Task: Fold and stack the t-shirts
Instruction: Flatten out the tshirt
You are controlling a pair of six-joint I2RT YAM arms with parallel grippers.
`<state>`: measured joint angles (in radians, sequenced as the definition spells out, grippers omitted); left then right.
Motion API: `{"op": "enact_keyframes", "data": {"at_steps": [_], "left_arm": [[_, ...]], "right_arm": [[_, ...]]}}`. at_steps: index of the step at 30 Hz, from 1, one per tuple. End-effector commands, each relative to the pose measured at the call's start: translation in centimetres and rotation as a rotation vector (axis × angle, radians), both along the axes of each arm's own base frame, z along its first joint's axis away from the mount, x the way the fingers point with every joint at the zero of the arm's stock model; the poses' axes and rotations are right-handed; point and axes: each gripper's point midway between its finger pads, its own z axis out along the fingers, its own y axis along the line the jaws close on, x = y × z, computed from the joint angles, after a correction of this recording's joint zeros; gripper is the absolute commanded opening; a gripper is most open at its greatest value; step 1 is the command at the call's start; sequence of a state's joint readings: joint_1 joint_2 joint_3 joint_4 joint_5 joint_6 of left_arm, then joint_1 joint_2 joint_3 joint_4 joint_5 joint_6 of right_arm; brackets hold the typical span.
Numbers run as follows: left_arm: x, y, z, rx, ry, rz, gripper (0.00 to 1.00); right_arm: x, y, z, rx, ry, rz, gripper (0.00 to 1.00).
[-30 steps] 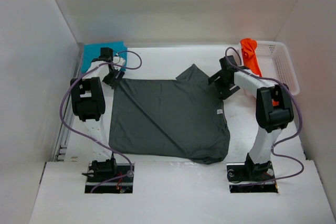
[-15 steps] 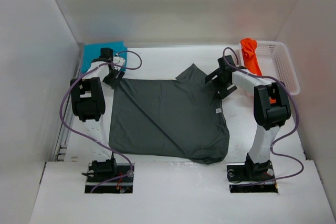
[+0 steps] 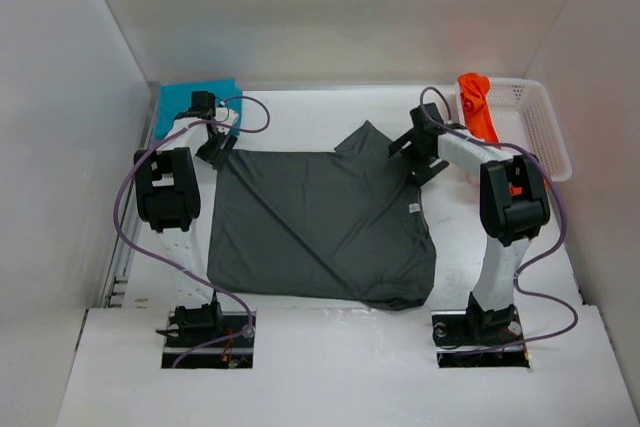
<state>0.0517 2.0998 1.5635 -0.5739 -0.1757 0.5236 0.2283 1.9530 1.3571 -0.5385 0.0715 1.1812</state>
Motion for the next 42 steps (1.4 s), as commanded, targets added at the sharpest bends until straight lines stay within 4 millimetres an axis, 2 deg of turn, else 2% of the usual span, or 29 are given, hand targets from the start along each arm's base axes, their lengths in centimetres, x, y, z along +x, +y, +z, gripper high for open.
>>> {"op": "enact_keyframes", "data": {"at_steps": [1,3,7,9,10,12,16,19,21,27,30,34,37,42], "left_arm": [[-1.6,-0.4,-1.5,-0.04,0.047,0.014,0.74],[-1.8,-0.2,-1.6,-0.041,0.05,0.017,0.74],[-1.9,0.0,-1.6,-0.031,0.053,0.015,0.74],[-1.9,0.0,-1.6,-0.029,0.055,0.015,0.74],[-1.9,0.0,-1.6,-0.025,0.055,0.014,0.74],[-1.8,0.0,-1.8,-0.018,0.058,0.016,0.74],[-1.8,0.2,-1.7,0.013,0.062,0.019,0.74],[-1.8,0.1,-1.7,0.028,0.065,0.01,0.75],[-1.8,0.1,-1.7,0.037,0.073,0.005,0.75],[-0.8,0.6,-1.6,0.077,0.072,0.0,0.76],[-0.2,0.5,-1.5,0.095,0.07,-0.009,0.76],[0.4,0.2,-1.4,0.109,0.066,-0.029,0.76],[0.8,0.0,-1.1,0.11,0.057,-0.035,0.77],[1.3,-0.2,-0.5,0.114,0.045,-0.042,0.78]], "right_arm": [[0.6,0.8,1.6,-0.124,-0.035,0.113,1.0],[0.9,0.6,4.2,-0.235,-0.067,0.179,1.0],[2.1,1.1,11.4,-0.511,-0.203,0.388,1.0],[3.7,2.0,14.6,-0.652,-0.279,0.548,1.0],[4.8,2.4,15.2,-0.721,-0.3,0.65,1.0],[6.5,2.9,14.6,-0.853,-0.292,0.858,1.0],[8.6,2.1,9.7,-1.079,-0.166,1.174,1.0],[9.0,2.6,6.2,-1.084,-0.117,1.322,1.0],[9.3,3.8,4.9,-1.028,-0.142,1.352,1.0],[10.5,6.4,2.9,-0.959,-0.147,1.381,1.0],[10.4,5.3,2.3,-1.021,-0.07,1.375,1.0],[8.9,2.2,1.5,-1.114,0.09,1.421,1.0],[8.9,2.2,2.2,-1.107,0.075,1.448,1.0],[9.4,0.2,2.4,-1.231,0.158,1.489,1.0]]}}
